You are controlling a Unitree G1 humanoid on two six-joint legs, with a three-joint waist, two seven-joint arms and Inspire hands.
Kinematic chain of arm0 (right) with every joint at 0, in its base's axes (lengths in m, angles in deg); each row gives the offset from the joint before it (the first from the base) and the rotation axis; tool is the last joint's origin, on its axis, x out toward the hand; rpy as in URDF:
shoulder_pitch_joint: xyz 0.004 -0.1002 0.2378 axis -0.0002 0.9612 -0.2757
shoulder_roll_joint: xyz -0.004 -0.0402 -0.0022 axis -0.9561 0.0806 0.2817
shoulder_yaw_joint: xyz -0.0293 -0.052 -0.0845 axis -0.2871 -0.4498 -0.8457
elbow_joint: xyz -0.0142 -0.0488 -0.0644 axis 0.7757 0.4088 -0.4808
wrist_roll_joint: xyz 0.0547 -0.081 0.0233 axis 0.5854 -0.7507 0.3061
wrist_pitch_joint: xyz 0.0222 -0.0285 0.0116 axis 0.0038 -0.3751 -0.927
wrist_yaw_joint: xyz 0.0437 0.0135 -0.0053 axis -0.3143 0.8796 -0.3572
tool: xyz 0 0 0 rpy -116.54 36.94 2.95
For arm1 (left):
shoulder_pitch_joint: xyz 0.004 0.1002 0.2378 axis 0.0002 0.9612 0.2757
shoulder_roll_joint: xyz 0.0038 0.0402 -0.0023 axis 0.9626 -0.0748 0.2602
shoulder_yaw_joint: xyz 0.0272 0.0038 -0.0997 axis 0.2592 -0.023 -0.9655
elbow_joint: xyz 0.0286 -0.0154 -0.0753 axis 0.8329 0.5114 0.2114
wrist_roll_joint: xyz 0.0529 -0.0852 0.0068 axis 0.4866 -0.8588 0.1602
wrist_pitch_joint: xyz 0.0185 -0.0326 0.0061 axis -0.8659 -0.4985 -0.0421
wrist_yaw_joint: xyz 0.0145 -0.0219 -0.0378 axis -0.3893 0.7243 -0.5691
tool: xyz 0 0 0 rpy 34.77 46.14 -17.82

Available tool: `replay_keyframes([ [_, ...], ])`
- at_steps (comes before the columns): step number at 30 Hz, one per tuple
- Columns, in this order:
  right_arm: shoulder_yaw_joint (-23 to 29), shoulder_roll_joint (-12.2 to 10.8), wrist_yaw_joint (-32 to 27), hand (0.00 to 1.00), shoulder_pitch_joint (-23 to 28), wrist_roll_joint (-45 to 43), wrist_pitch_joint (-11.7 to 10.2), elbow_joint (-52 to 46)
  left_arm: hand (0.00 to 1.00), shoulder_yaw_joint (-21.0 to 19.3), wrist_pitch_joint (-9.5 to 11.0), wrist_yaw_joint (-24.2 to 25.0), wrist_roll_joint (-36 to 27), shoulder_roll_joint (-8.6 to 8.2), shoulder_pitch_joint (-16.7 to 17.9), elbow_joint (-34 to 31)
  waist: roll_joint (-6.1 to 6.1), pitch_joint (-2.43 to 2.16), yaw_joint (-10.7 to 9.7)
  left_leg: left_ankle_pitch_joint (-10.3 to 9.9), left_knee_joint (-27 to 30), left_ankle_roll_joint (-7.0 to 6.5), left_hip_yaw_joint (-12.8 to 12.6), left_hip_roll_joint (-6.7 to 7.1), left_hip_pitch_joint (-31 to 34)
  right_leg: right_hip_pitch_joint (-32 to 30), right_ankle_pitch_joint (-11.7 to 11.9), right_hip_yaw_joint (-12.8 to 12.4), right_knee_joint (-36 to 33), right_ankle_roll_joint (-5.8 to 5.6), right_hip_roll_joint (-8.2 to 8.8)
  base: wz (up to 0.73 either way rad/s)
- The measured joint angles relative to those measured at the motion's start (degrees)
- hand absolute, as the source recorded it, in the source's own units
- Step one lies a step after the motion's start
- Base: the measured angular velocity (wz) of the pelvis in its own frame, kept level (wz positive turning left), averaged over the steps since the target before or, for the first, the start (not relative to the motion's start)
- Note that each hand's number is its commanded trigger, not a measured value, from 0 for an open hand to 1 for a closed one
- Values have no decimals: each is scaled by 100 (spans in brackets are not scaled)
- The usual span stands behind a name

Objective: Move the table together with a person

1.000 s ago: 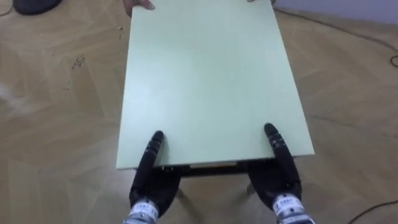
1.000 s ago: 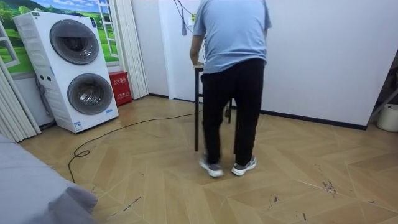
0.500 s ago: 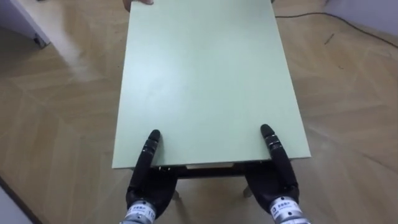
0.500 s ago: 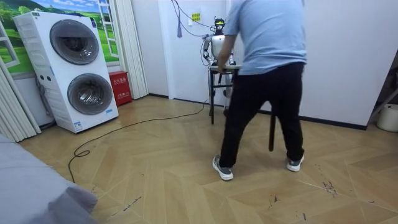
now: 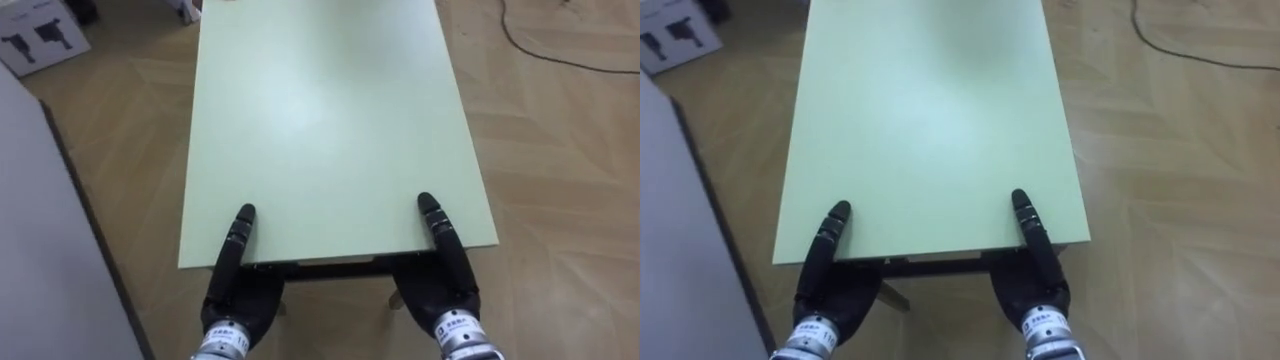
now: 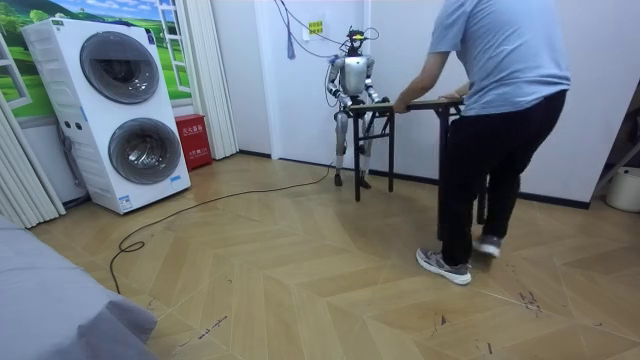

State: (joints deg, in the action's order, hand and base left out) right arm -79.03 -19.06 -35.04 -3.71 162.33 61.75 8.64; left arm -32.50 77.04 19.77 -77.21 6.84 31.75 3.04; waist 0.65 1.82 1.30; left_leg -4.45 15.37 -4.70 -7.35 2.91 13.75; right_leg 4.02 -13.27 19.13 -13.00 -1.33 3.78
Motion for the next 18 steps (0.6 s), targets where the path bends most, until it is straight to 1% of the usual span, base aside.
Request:
replay_keyframes([
  [1, 28, 9, 0, 100, 0, 0, 39, 0, 100, 5, -4, 0, 0, 3, 0, -2, 3, -1, -2, 12, 1, -31, 1, -2, 19, -3, -2, -8, -49, -3, 8, 48],
  [2, 26, 7, 0, 100, 2, 2, 44, 0, 100, 11, -1, -1, 0, 6, 0, -2, 7, -1, 4, 8, 7, -73, 2, 11, 20, -17, -16, -24, -176, -25, 19, 48],
  [3, 24, 2, -3, 100, 6, 4, 45, 0, 100, 11, 3, -2, 0, 4, 0, -1, 8, -1, 8, 4, 17, -87, 12, 17, 20, -44, -27, -49, -283, -40, 27, 46],
  [4, 24, -11, -12, 100, 18, 4, 45, 0, 100, 10, 4, -2, 0, 4, 1, 0, 10, 0, 27, -3, 35, -117, 110, 34, 20, -187, -60, -176, -679, -88, 56, 55],
  [5, 25, -11, -18, 100, 37, 8, 44, 0, 100, 59, 5, -2, 0, 5, 0, 5, 29, 9, -3, 7, 49, -150, 308, 62, 15, -431, -81, -333, -1238, -87, 89, 61],
  [6, 25, -11, -20, 100, 52, 8, 43, 1, 100, 80, 11, -2, 0, -3, 0, 17, 35, 11, -27, 2, 72, -170, 409, 85, 15, -547, -173, -465, -1457, -79, 99, 68],
  [7, 23, -7, -26, 100, 60, 7, 43, 0, 100, 106, 33, -5, -1, 14, 1, 20, 52, 16, -39, -26, 120, -200, 564, 134, 28, -769, -345, -717, -1565, -48, 126, 73],
  [8, 24, -8, -32, 100, 67, 7, 33, 0, 100, 129, 48, -8, -3, 7, 0, 19, 61, 17, -72, -32, 136, -229, 676, 219, 39, -995, -417, -835, -1486, -50, 191, 75],
  [9, 27, -7, -32, 100, 76, 8, 27, 0, 100, 137, 49, -8, -3, 18, 1, 19, 61, 17, -93, -36, 133, -238, 766, 290, 40, -1077, -421, -851, -1356, -59, 216, 80],
  [10, 23, -8, -32, 100, 79, 9, 22, -1, 100, 142, 50, -8, -3, 31, 0, 19, 52, 12, -102, -33, 155, -254, 851, 408, 36, -1213, -310, -1101, -993, -66, 236, 81],
  [11, 10, 3, -37, 100, 103, 9, -2, -3, 100, 153, 50, -10, -4, 23, -6, 47, 108, -2, -126, -24, 177, -255, 994, 477, 9, -1276, -118, -1207, -928, -63, 185, 70],
  [12, -2, 3, -37, 100, 107, 10, -18, -2, 100, 158, 55, -10, -4, 32, -4, 49, 117, -6, -94, -3, 153, -250, 986, 493, -25, -1227, -118, -1186, -865, -65, 189, 48],
  [14, -69, -30, -37, 100, 82, 16, -40, -3, 100, 128, 122, -9, 25, 44, -4, 45, 124, -8, 27, 87, -30, -235, 1098, 506, -117, -1040, -46, -1112, -582, -67, 156, 28],
  [15, -75, -30, -39, 100, 79, 24, -40, -3, 100, 110, 126, -9, 26, 53, -4, 45, 124, -8, 45, 87, -45, -236, 1113, 504, -136, -982, -30, -1120, -538, -58, 138, 35],
  [17, -93, -47, -60, 100, 58, 51, -22, -3, 100, 26, 90, -9, 26, 96, -5, 13, 114, -9, 58, 88, -69, -238, 1267, 530, -150, -781, 11, -1123, -330, -56, 100, 38],
  [18, -102, -53, -60, 100, 58, 67, -15, -2, 100, 17, 81, -9, 27, 120, -4, 0, 108, -8, 58, 87, -77, -239, 1270, 532, -152, -744, 20, -1125, -278, -64, 94, 40],
])
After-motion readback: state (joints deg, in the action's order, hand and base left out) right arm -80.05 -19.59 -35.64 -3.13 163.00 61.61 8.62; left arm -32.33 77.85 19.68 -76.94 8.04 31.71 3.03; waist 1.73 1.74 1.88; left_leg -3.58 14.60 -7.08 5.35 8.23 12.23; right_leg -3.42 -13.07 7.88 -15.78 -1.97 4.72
